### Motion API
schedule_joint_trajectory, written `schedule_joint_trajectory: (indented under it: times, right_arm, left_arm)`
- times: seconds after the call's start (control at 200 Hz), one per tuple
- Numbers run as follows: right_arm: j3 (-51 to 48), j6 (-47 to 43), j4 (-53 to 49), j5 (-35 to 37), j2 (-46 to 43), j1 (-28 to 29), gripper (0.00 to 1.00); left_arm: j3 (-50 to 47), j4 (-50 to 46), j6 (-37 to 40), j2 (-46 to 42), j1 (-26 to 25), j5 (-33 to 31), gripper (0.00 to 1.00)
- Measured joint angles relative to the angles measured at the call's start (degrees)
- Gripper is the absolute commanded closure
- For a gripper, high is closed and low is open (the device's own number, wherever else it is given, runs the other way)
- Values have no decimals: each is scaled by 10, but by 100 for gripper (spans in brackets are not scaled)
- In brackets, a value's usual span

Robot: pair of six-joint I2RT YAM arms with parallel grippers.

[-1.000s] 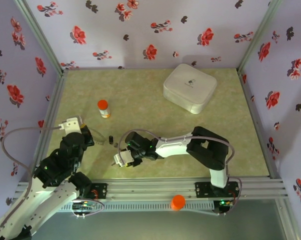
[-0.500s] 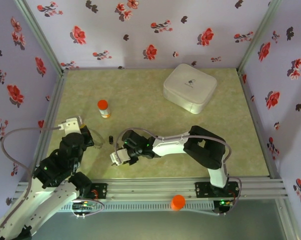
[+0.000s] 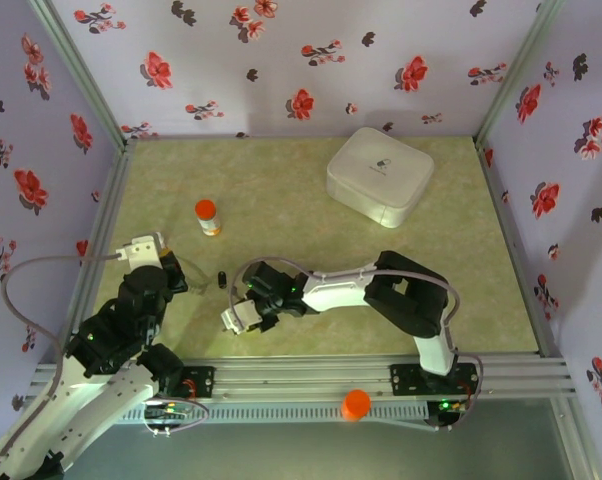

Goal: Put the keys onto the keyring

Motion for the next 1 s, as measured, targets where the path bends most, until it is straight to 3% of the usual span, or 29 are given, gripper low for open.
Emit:
schedule_joint_trajectory:
  times: [0.205, 0.445, 0.585, 0.75, 1.0]
  right_arm:
    - [24, -16, -23, -4, 12, 0, 100]
    - [22, -23, -42, -13, 2, 0, 100]
    - [-30, 2, -44, -21, -71, -2, 100]
    - [-123, 103, -20, -32, -203, -14, 100]
    - [-284, 354, 27, 14, -389, -37, 100]
  left_arm:
    - [0, 0, 0, 0, 0, 0, 100]
    - [0, -5, 0, 0, 0, 0, 100]
    - [0, -3, 10, 0, 0, 10, 100]
    - [1, 27, 43, 0, 0, 64, 100]
    - [-8, 156, 99, 31, 0, 205, 100]
